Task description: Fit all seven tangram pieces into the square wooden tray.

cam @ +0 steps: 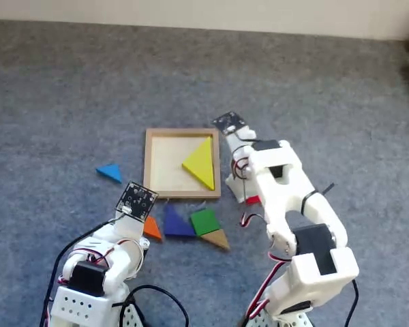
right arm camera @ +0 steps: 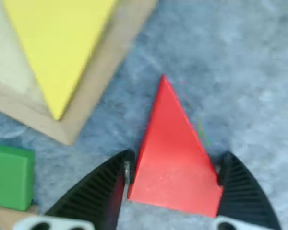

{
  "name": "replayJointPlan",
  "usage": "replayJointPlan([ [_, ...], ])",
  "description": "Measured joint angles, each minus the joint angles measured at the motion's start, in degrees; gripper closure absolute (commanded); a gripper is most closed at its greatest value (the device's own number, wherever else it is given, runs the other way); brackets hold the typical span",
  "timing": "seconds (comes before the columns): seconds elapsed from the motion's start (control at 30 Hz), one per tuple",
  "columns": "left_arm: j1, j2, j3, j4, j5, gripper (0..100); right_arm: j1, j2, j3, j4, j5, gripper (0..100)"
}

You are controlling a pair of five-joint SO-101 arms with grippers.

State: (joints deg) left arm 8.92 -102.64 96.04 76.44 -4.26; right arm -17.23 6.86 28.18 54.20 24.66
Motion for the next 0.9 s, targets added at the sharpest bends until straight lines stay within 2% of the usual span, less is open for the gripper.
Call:
replayJointPlan([
  [0.07, 0.00, 0.00, 0.00, 0.00, 0.00, 99, 1.58, -0.35, 0.00, -0.18, -0.53, 80.0],
  [0.27, 0.00, 0.00, 0.00, 0.00, 0.00, 99, 5.01, -0.53, 0.00, -0.35, -9.41, 80.0],
  [0.53, 0.00, 0.00, 0.00, 0.00, 0.00, 99, 5.54, -1.14, -1.14, 7.12, -10.55, 79.9],
  [0.6, 0.00, 0.00, 0.00, 0.00, 0.00, 99, 5.54, -1.05, -2.29, 10.55, -8.79, 79.1],
  [0.8, 0.00, 0.00, 0.00, 0.00, 0.00, 99, 2.90, -1.05, -3.78, 17.49, -2.02, 60.7],
  [0.9, 0.00, 0.00, 0.00, 0.00, 0.00, 99, 1.85, -1.05, -3.78, 19.52, 0.18, 57.4],
])
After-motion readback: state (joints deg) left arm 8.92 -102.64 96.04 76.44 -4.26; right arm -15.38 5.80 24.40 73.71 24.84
